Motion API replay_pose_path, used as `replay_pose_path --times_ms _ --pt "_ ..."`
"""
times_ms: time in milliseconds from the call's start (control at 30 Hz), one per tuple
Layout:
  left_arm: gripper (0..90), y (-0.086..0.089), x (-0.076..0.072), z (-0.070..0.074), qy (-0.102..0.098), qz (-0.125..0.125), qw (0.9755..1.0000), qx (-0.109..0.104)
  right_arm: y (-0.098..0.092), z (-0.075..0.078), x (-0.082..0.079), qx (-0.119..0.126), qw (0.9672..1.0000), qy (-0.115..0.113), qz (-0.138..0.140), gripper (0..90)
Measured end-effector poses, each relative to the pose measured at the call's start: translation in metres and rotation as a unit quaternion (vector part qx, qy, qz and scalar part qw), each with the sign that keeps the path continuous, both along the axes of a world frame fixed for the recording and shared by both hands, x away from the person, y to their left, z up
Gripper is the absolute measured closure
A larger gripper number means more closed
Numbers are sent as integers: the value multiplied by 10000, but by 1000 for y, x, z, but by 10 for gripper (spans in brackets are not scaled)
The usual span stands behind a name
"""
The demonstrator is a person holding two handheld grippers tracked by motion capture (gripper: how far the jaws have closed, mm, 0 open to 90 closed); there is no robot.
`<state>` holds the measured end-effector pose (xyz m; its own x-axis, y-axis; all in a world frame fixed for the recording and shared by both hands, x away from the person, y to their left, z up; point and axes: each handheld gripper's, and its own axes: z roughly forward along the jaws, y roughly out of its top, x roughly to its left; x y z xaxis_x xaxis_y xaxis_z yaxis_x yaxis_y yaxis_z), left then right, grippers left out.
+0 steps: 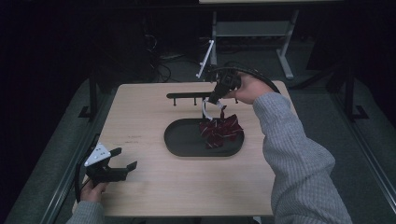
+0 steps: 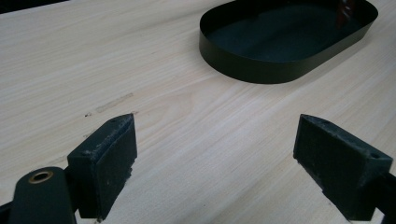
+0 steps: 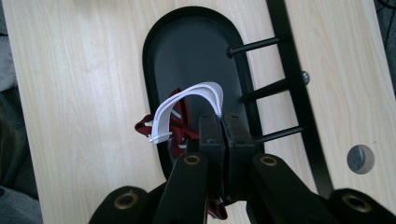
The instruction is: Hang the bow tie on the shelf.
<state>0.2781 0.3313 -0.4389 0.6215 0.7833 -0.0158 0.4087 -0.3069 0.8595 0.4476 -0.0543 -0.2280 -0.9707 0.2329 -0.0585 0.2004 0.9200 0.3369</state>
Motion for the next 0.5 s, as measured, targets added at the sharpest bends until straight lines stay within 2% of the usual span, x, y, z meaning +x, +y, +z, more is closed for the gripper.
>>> replay_pose_path --times_ms 400,500 --pt "129 1 0 0 19 -21 10000 20 1 2 13 -77 9999 -5 -127 875" --pt "129 1 0 0 -4 -24 10000 4 -1 -1 19 -68 9997 37 -229 875"
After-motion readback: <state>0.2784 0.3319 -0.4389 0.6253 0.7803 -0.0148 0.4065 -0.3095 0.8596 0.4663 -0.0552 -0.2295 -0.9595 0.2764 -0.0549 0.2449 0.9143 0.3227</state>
